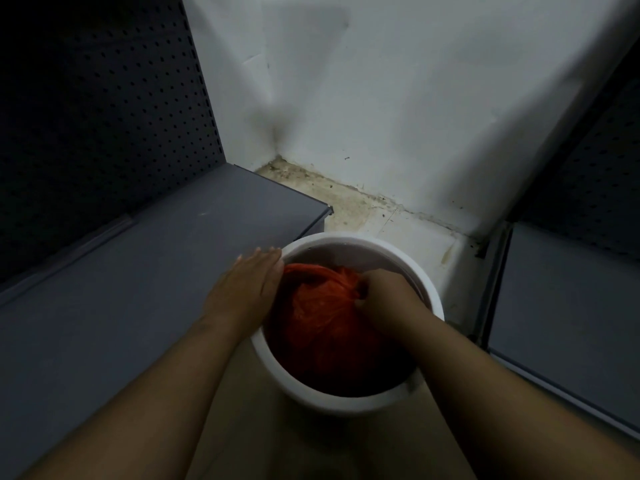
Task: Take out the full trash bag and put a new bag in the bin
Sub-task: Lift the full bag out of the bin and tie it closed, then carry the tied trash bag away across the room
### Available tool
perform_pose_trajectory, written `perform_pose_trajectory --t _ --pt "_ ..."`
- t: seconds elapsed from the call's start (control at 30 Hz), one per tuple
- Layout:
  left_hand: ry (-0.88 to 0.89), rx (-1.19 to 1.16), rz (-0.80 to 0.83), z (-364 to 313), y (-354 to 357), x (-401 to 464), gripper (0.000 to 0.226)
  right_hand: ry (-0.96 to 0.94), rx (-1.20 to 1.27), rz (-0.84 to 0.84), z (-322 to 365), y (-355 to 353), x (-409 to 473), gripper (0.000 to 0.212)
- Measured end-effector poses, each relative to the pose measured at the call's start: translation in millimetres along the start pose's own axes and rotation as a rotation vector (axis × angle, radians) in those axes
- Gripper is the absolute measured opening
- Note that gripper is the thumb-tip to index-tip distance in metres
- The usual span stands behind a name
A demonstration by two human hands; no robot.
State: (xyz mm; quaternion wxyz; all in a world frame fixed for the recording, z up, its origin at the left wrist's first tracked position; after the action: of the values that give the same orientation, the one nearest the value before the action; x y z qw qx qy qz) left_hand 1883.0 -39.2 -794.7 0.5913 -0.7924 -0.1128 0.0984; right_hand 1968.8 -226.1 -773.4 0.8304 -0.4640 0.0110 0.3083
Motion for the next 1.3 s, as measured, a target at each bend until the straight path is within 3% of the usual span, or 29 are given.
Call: perform_pose_trajectory --t 0.17,0.3,0.53,0.67,0.77,0.87,0.97,1.07,1.17,1.3 --pt "-0.018 -0.028 0.076 -7.8 2.3 6.9 0.067 0.031 0.014 -0.029 11.6 -23.6 -3.6 0.009" --pt "-0.058 -0.028 0.111 -15.1 -30.2 15.4 0.052 0.041 0.027 -0.075 39.0 -63.3 -19.2 0.023" --pt "-0.043 -0.072 0.013 -72.3 -192.8 14.7 0.068 0.086 0.076 -0.092 116.9 -181.5 -69.4 0.023" --pt "0.056 -0.085 -0.086 -122.3 -304.7 13.5 0.082 0.123 0.067 -0.122 172.1 -263.6 -118.0 0.021" --pt "0.11 -0.103 -0.158 -160.7 -383.7 5.7 0.068 0.167 0.066 -0.168 209.8 -322.4 -163.9 0.019" --pt "0.229 -0.082 -0.212 -198.4 -452.6 -2.6 0.059 0.216 0.046 -0.247 239.2 -375.5 -214.5 0.01" --pt "0.364 -0.075 -0.238 -241.9 -509.1 -16.2 0.045 0.3 0.058 -0.368 258.9 -419.1 -269.7 0.018" --pt "0.585 -0.109 -0.268 -291.2 -554.4 -39.5 0.051 0.426 0.107 -0.512 265.5 -448.5 -331.0 0.023" --pt "0.799 -0.098 -0.26 -345.6 -583.8 -72.8 0.053 0.559 0.127 -0.605 263.3 -464.4 -399.3 0.013" --pt "1.067 -0.108 -0.241 -425.4 -601.8 -139.7 0.054 0.755 0.179 -0.774 252.8 -470.8 -510.8 0.025"
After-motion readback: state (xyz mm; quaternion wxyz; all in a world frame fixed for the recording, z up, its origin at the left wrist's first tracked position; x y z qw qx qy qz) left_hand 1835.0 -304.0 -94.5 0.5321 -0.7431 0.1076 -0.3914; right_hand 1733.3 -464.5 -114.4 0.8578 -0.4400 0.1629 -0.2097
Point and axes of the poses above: each hand's wrist, its own x-axis towards the middle knuckle, its own y-axis out of the palm, z = x × y, the point moved 1 cm from there along x, towards the middle knuckle, and after that the axes turned 7 degrees about x, right-handed, at the moved point
